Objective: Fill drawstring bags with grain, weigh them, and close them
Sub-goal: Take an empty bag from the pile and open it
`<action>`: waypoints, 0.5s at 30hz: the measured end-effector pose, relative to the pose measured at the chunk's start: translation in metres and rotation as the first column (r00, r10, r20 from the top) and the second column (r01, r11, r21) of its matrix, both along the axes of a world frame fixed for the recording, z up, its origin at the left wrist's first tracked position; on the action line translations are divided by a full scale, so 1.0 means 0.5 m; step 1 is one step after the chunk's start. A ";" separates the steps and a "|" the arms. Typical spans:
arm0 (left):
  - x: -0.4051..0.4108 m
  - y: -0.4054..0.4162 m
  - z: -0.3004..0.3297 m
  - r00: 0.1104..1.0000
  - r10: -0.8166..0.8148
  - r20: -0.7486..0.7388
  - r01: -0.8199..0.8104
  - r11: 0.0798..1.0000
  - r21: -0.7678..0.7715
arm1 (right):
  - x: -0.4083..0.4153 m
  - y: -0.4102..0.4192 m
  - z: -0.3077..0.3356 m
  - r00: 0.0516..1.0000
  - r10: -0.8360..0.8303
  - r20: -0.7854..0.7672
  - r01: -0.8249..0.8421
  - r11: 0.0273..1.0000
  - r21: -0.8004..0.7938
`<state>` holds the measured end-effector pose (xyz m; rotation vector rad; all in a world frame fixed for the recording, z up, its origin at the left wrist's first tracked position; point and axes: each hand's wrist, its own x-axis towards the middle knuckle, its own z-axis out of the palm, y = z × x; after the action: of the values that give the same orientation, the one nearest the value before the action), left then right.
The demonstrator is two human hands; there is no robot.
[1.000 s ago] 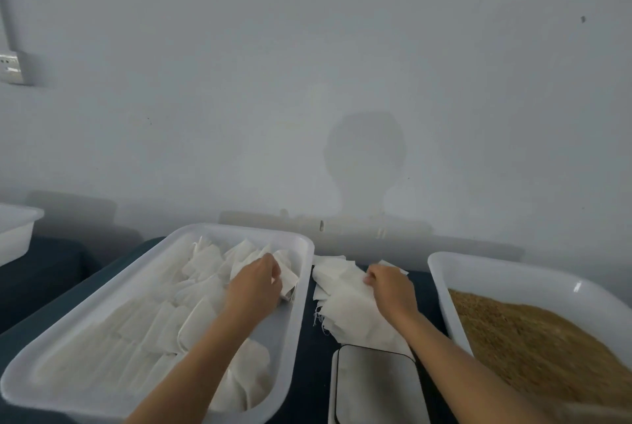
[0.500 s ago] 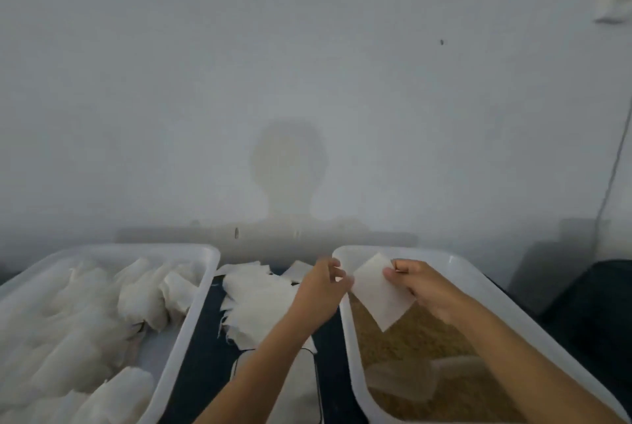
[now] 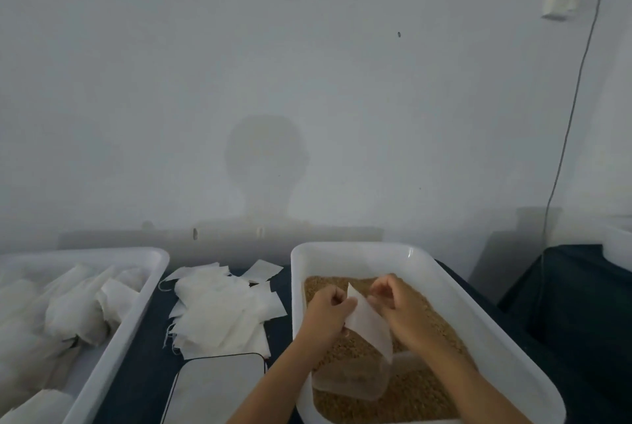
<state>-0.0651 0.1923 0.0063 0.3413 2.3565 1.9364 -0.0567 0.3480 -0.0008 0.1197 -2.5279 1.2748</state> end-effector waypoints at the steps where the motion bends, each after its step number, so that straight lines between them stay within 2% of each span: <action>1: -0.001 0.004 -0.006 1.000 0.005 -0.019 -0.005 1.000 -0.024 | 0.001 -0.002 -0.001 0.998 0.013 -0.054 -0.015 1.000 -0.027; 2: -0.002 0.006 -0.010 0.999 -0.008 -0.034 0.007 0.999 -0.033 | 0.005 -0.005 0.001 0.997 0.057 -0.060 -0.062 0.995 -0.083; 6: 0.002 0.009 -0.009 0.986 -0.159 -0.050 0.161 0.986 0.045 | 0.023 -0.027 0.015 0.951 0.290 0.106 -0.247 0.921 -0.300; 10: 0.007 0.003 -0.007 0.979 -0.185 -0.090 0.192 0.978 0.080 | 0.029 -0.035 0.021 0.942 0.306 0.141 -0.232 0.893 -0.385; 15: 0.010 0.004 -0.010 0.977 -0.151 -0.153 0.154 0.988 0.009 | 0.032 -0.035 0.024 0.932 0.328 0.157 -0.249 0.890 -0.383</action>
<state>-0.0602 0.1943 0.0015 0.6731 2.3214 1.9287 -0.0409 0.3305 0.0110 0.3012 -2.4660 1.9455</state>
